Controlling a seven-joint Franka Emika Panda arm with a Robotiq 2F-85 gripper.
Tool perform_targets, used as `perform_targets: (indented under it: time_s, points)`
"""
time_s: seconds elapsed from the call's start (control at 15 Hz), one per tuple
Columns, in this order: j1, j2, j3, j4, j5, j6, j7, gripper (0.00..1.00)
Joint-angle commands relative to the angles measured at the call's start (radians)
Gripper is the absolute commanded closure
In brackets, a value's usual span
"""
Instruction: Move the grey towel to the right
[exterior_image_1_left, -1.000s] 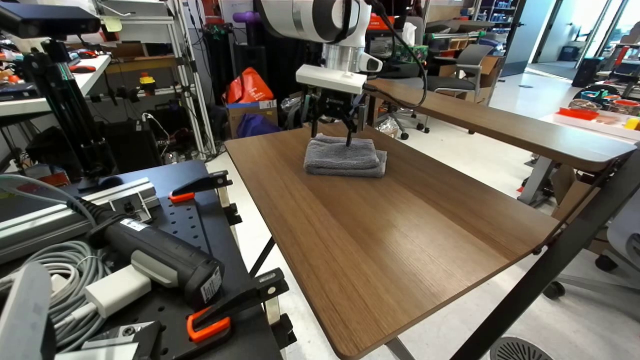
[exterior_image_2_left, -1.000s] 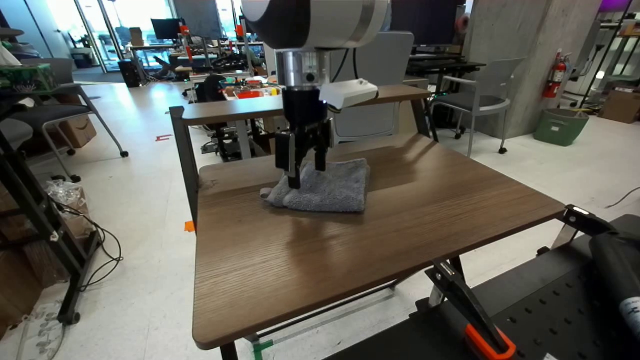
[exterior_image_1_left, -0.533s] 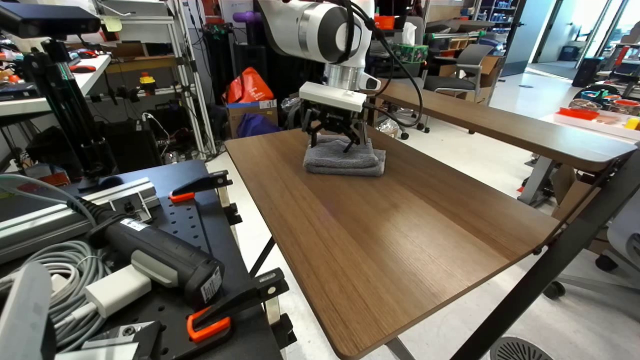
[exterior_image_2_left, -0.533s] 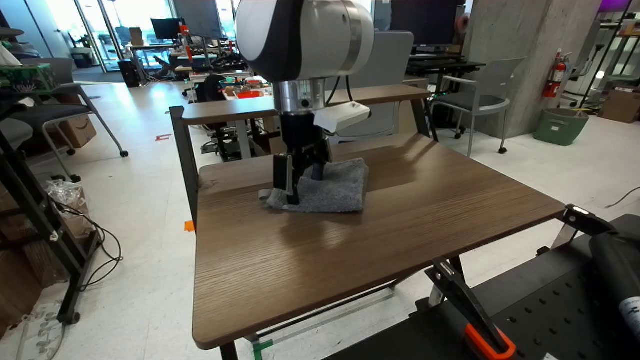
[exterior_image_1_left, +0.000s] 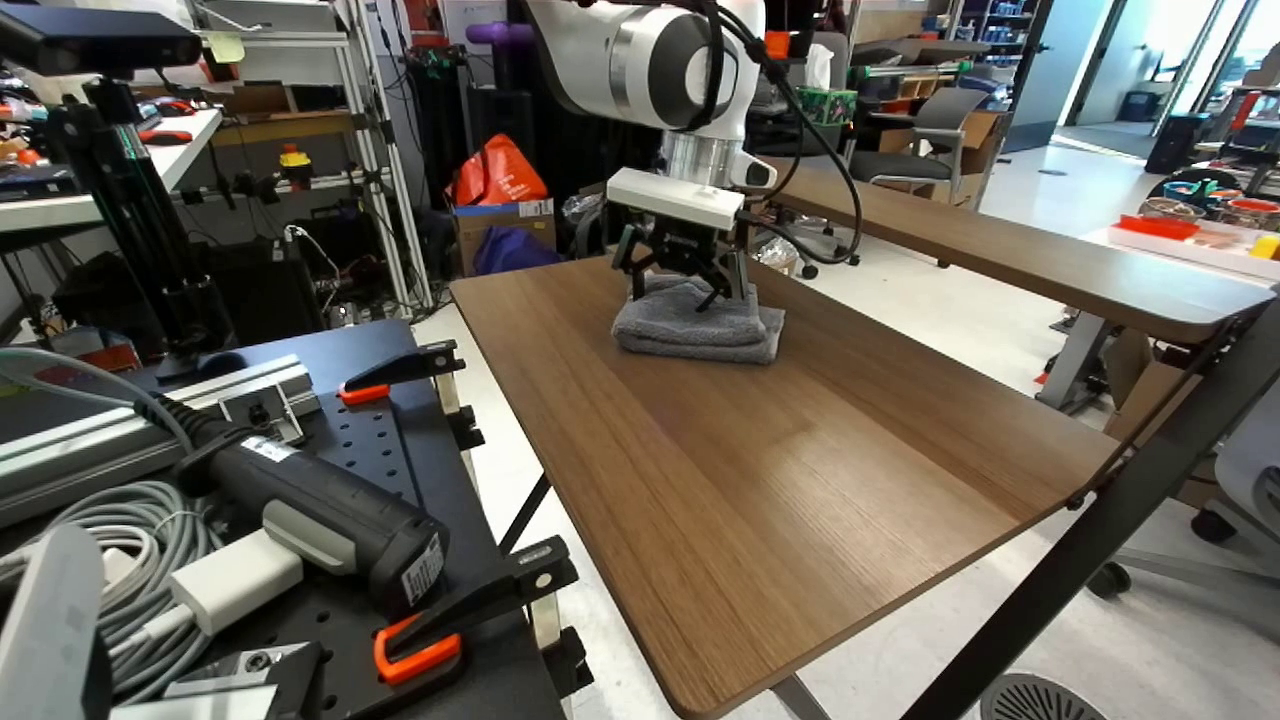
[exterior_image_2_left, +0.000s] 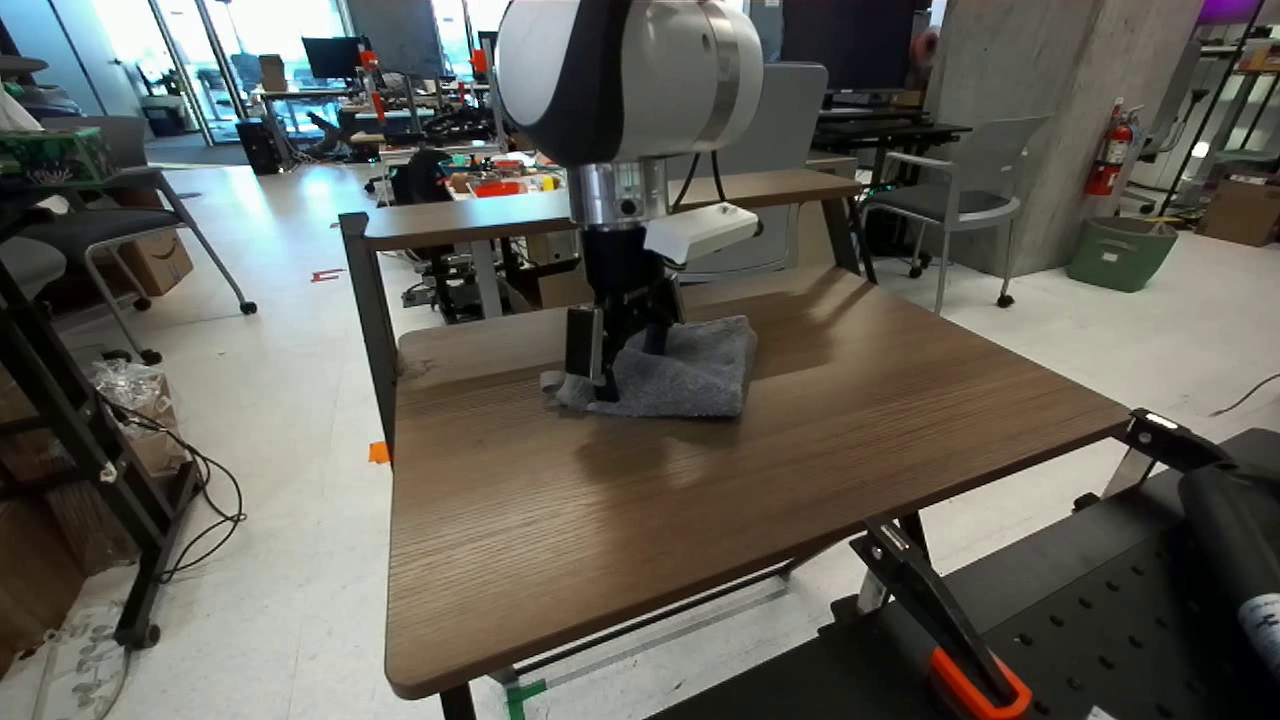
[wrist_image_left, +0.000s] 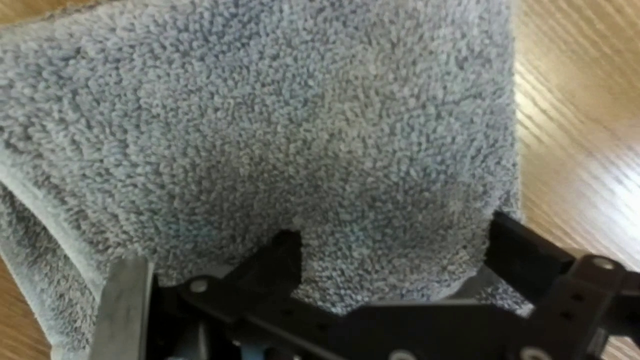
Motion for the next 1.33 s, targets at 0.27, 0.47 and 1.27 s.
perform_targets:
  time_s: [0.27,0.47,1.27]
  points:
    - [-0.109,-0.074,-0.025,-0.161,0.027,0.029,0.078,0.00]
    - [-0.165,-0.141,-0.041,-0.272,0.054,0.077,0.117,0.00]
    - [-0.333,-0.297,-0.096,-0.474,0.183,0.104,0.128,0.00]
